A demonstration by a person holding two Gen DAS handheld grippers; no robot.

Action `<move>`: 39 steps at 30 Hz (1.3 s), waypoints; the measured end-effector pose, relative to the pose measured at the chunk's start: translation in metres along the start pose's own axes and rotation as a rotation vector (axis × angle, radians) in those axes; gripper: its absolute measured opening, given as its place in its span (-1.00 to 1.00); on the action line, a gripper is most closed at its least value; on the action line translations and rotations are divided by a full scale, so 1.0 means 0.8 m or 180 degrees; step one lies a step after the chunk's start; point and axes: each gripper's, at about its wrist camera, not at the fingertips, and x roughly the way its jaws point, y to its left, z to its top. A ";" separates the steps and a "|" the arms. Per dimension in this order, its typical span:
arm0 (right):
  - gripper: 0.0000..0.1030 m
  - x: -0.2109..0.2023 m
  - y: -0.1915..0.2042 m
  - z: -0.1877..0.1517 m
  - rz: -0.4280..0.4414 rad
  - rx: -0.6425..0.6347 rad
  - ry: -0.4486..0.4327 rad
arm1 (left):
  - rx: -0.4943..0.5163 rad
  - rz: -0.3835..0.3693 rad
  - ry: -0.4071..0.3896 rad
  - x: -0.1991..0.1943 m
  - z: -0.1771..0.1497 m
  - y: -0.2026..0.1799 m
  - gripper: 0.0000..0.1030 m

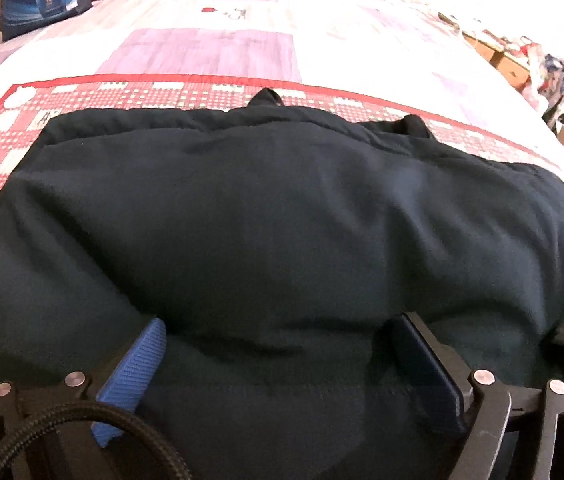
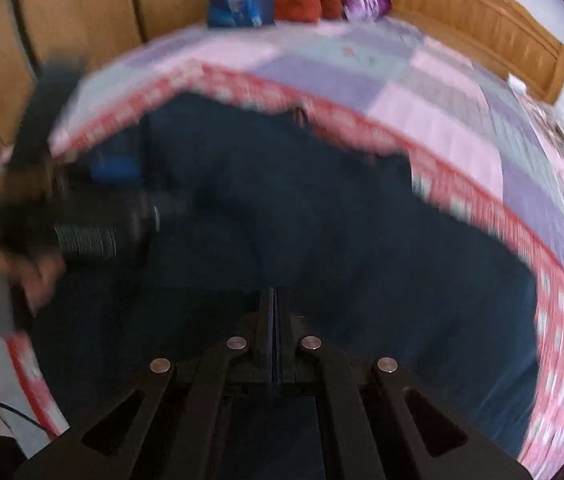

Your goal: Fold large clothes

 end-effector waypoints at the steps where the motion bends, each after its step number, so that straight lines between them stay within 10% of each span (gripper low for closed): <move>1: -1.00 0.012 -0.003 -0.002 -0.0009 0.0094 0.0019 | 0.0054 0.0060 0.0016 0.006 0.004 -0.003 0.86; 14: -1.00 0.143 -0.121 0.129 -0.0521 0.0872 0.0034 | 0.0159 0.0486 0.0058 0.080 0.081 0.002 0.93; 22: -1.00 0.071 -0.102 0.105 -0.0356 0.0990 -0.0427 | 0.0021 0.0492 0.0152 0.105 0.094 0.020 1.00; 26: -1.00 0.067 -0.068 0.058 -0.0417 0.0691 -0.0201 | 0.0036 0.0485 0.0174 0.111 0.095 0.020 1.00; 39: -1.00 0.088 -0.273 0.011 -0.1003 0.1914 0.0126 | -0.0162 0.0791 0.0051 0.087 0.093 0.111 1.00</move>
